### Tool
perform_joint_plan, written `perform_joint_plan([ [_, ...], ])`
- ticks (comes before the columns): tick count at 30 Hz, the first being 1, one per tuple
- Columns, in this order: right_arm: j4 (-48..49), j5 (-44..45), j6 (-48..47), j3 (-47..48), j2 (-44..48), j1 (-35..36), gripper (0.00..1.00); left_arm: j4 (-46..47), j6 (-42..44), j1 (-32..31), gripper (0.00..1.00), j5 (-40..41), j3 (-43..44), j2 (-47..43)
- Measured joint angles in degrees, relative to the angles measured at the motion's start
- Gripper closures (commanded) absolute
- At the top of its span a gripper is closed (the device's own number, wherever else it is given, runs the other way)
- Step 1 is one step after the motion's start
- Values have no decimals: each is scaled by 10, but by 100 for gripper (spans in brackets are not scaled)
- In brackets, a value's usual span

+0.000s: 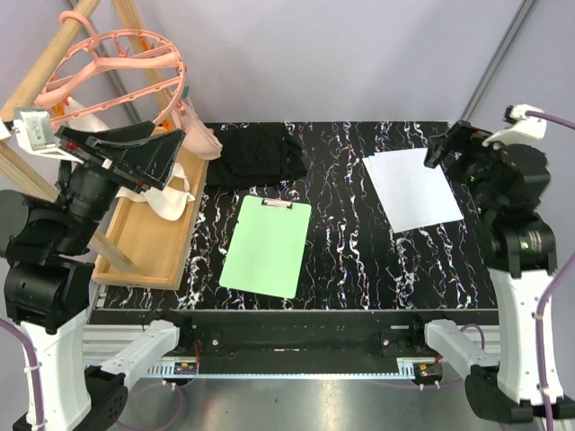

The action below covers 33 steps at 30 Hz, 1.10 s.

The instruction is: Put the files into the folder

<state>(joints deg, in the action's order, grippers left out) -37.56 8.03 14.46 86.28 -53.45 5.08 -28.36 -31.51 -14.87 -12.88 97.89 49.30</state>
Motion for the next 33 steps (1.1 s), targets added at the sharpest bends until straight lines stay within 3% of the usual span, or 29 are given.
perform_joint_plan([
  [5, 17, -49, 35, -66, -52, 0, 0, -12, 24, -21, 2, -56, 10, 43],
  [10, 96, -122, 81, -186, -126, 26, 0, -28, 64, -151, 1, -15, -87, 84],
  [18, 216, -120, 129, -214, -333, 229, 1, -66, 107, -279, 1, 102, -237, 124],
  [22, 267, -119, 165, -165, -466, 336, 8, -78, 132, -305, 1, 187, -282, 50],
  [26, 344, -128, 211, -55, -613, 442, 23, -79, 147, -306, 1, 266, -298, -79],
  [30, 384, -138, 246, 59, -730, 516, 23, -67, 150, -306, 1, 292, -299, -172],
  [33, 385, -137, 263, 136, -796, 551, 24, -65, 150, -306, 1, 291, -303, -194],
])
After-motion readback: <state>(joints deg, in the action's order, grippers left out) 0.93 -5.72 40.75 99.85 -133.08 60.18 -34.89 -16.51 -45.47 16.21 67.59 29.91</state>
